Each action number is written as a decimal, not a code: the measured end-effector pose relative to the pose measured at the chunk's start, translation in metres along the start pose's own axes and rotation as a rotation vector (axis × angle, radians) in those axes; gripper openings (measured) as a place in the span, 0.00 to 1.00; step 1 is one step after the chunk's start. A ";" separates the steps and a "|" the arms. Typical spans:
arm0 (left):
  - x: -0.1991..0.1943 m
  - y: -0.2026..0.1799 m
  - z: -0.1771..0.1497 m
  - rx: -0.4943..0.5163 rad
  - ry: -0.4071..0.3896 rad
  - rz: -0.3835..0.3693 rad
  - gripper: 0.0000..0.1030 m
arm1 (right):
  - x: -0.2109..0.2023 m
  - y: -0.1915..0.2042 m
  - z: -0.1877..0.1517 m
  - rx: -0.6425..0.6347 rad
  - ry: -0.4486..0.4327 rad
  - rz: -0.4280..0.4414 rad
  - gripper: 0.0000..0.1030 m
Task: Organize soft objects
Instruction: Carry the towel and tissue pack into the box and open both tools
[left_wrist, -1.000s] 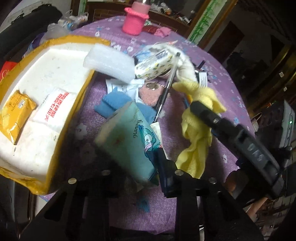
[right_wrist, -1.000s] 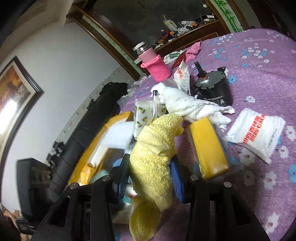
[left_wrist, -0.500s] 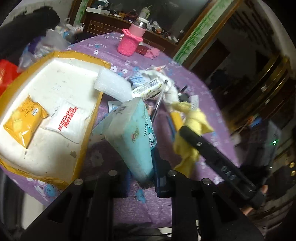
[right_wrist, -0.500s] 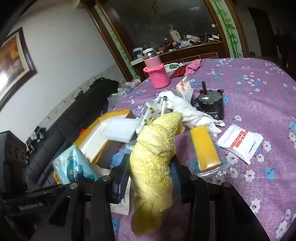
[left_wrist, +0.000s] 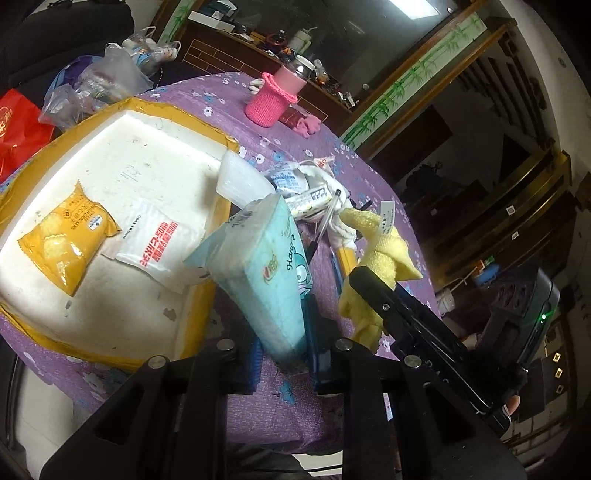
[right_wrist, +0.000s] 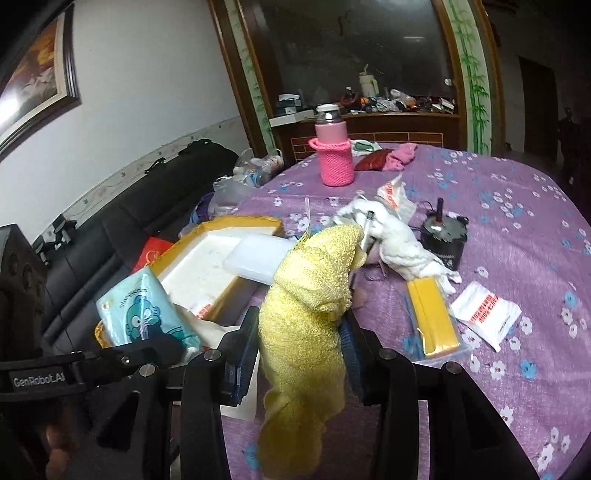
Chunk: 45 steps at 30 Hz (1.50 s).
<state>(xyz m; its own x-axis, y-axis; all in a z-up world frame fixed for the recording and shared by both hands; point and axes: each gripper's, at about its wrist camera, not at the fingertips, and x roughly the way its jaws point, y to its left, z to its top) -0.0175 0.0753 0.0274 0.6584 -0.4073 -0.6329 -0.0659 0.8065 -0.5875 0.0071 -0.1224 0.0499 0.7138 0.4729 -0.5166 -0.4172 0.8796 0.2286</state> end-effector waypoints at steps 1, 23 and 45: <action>-0.002 0.002 0.002 -0.004 -0.001 -0.008 0.15 | 0.000 0.002 0.001 -0.004 -0.003 0.004 0.40; -0.002 0.125 0.090 -0.145 -0.082 0.089 0.16 | 0.129 0.054 0.056 0.061 0.140 0.391 0.40; 0.007 0.135 0.080 -0.132 -0.092 0.228 0.44 | 0.152 0.078 0.037 0.022 0.133 0.282 0.61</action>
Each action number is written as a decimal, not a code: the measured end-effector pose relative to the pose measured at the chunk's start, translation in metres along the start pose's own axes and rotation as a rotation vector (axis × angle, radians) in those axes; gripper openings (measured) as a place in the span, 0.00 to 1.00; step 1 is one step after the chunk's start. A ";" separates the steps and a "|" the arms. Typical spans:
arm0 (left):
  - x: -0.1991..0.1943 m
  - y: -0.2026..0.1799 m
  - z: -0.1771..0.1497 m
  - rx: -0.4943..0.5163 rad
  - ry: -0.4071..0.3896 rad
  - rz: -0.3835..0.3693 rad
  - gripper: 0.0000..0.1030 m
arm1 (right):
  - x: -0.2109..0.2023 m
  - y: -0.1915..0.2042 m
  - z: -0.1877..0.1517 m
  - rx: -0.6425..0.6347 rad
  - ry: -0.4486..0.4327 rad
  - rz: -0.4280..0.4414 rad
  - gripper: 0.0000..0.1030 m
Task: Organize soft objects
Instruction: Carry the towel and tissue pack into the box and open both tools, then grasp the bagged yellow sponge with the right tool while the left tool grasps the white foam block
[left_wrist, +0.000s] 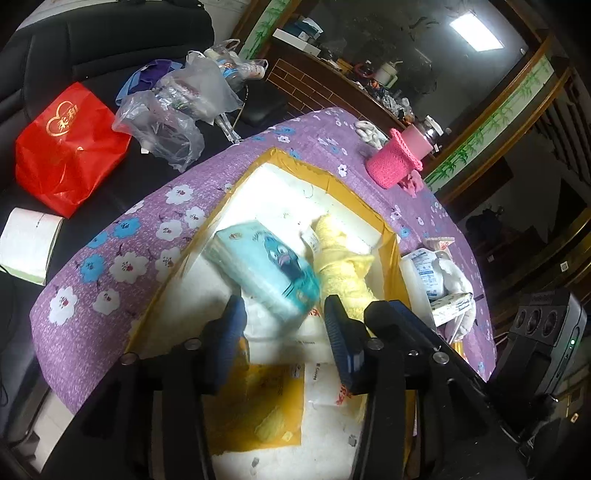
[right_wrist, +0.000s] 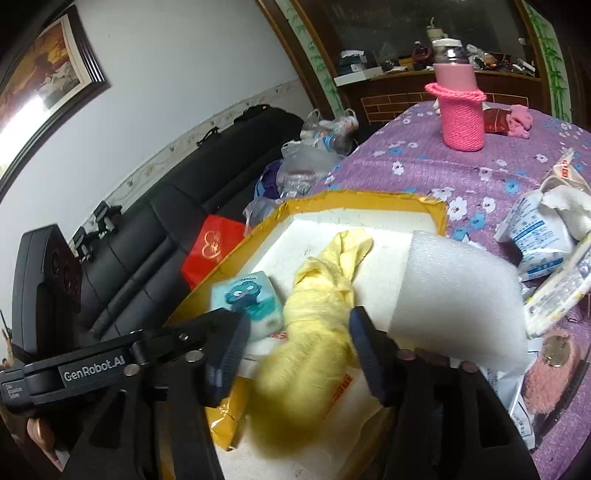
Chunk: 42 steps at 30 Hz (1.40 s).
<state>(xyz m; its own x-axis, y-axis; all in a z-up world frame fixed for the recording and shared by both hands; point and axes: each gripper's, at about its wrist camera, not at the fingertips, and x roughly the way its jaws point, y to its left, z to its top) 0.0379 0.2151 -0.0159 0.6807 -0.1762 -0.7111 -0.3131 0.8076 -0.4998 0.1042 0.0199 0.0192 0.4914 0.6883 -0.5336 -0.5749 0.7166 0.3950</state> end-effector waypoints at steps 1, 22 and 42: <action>-0.002 -0.001 -0.001 -0.003 -0.004 0.003 0.46 | -0.001 -0.002 0.000 0.003 -0.007 0.005 0.61; -0.006 -0.143 -0.079 0.411 -0.029 0.087 0.64 | -0.153 -0.108 -0.061 0.108 -0.127 -0.023 0.80; 0.064 -0.159 -0.015 0.447 0.067 0.201 0.64 | -0.125 -0.203 -0.040 0.260 -0.017 -0.223 0.72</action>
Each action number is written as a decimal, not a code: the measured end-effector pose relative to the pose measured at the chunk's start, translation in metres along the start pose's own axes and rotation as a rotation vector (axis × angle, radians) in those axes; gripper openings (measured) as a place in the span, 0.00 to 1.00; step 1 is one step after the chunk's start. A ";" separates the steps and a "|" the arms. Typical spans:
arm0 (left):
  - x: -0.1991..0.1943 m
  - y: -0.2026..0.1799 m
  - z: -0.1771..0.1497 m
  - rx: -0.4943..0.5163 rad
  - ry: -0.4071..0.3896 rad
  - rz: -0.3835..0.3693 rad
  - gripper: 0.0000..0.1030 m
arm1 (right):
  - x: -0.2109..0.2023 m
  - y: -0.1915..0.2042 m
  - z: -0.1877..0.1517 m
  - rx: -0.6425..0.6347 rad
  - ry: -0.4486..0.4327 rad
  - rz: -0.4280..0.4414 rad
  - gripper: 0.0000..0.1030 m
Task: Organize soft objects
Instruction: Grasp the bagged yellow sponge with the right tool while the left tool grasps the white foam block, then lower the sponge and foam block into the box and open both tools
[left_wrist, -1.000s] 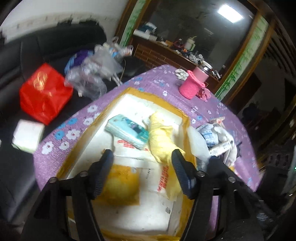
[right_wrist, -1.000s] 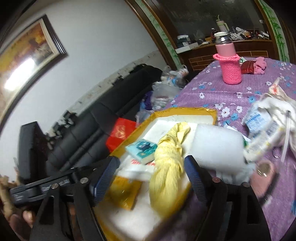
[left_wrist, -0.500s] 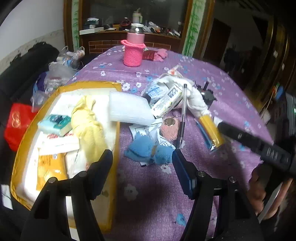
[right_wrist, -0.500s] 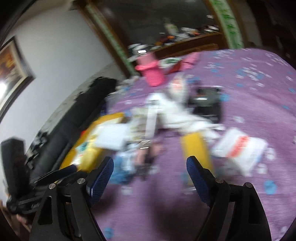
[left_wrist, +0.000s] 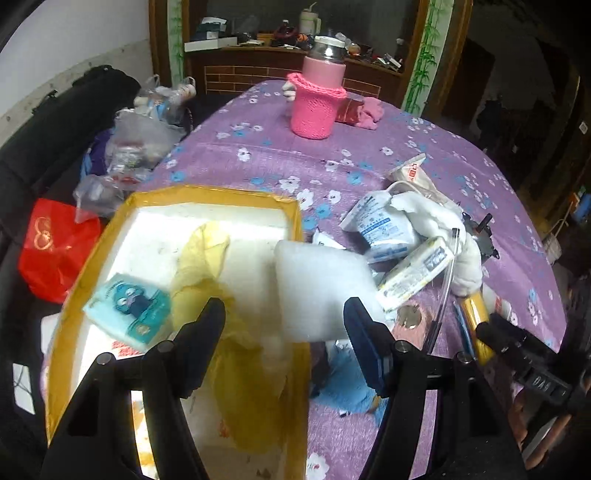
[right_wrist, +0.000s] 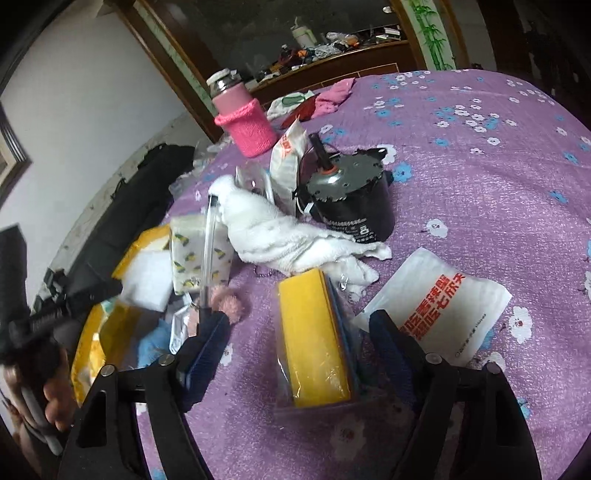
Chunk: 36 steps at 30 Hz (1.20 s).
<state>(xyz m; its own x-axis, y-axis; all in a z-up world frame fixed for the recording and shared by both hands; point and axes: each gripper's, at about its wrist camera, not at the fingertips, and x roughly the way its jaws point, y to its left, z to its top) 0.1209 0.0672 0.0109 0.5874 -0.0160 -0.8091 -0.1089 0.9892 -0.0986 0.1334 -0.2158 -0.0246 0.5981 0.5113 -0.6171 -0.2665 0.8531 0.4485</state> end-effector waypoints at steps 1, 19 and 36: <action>0.004 -0.003 0.001 0.015 0.008 0.000 0.64 | 0.001 0.003 0.000 -0.010 0.004 -0.014 0.70; -0.013 -0.013 -0.001 -0.071 -0.052 -0.130 0.14 | 0.002 0.026 -0.013 -0.133 -0.009 -0.165 0.34; -0.091 0.068 -0.061 -0.314 -0.134 -0.320 0.13 | -0.034 0.000 -0.029 0.021 -0.093 -0.006 0.34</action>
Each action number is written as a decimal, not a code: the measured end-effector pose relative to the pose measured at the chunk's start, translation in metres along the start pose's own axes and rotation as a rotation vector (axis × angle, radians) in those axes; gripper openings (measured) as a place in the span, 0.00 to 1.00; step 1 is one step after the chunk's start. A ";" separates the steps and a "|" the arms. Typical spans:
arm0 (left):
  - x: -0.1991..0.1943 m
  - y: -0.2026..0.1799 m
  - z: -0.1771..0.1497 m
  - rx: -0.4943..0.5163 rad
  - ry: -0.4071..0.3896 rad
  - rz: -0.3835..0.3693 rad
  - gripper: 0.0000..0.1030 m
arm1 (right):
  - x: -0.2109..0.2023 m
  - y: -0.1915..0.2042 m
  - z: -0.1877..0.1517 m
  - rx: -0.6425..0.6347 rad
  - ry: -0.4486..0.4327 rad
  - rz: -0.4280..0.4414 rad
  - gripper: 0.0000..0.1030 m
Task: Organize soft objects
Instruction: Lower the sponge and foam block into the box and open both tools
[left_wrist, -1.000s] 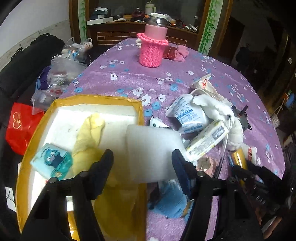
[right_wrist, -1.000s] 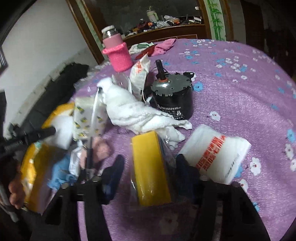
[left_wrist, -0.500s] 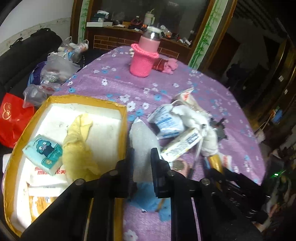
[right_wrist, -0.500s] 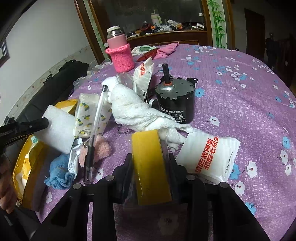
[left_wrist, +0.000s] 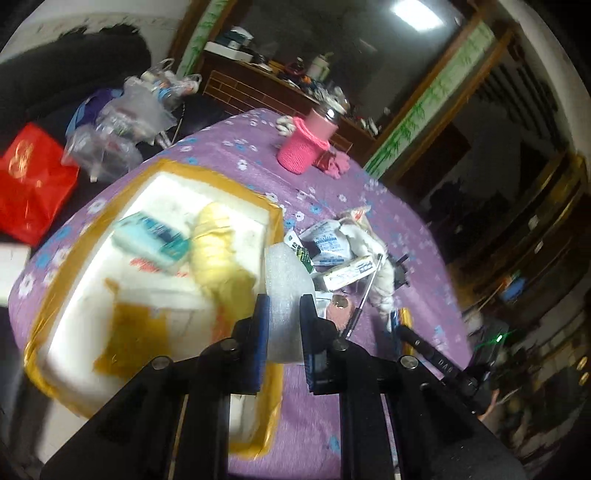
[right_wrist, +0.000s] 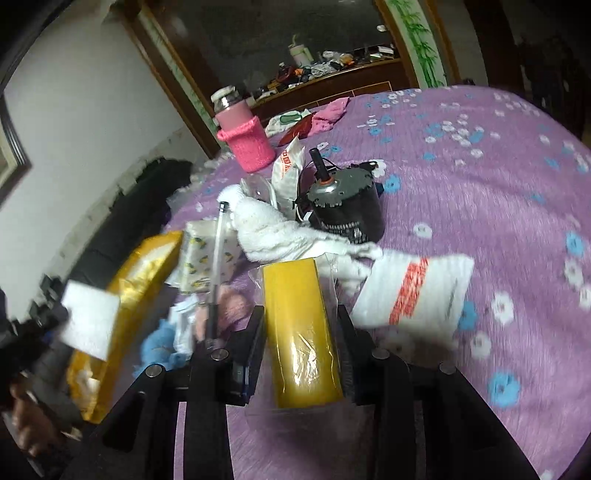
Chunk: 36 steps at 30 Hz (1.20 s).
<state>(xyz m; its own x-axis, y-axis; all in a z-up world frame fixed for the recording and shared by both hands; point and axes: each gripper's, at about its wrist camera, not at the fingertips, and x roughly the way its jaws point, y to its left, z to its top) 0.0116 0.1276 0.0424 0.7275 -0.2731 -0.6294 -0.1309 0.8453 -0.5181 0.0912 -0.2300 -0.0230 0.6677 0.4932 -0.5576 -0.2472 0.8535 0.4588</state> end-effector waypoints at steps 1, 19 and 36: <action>-0.007 0.007 -0.001 -0.018 -0.011 -0.001 0.13 | -0.006 -0.001 -0.004 0.010 -0.010 0.005 0.34; -0.026 0.057 -0.025 -0.056 -0.037 0.128 0.13 | 0.003 0.164 -0.029 -0.287 0.031 0.293 0.34; -0.011 0.045 -0.041 0.098 -0.084 0.308 0.15 | 0.068 0.239 -0.035 -0.434 0.096 0.196 0.36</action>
<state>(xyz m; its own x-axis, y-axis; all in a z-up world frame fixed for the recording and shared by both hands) -0.0301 0.1494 0.0020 0.7172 0.0373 -0.6959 -0.2909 0.9235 -0.2502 0.0528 0.0130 0.0244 0.5164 0.6474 -0.5605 -0.6454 0.7245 0.2422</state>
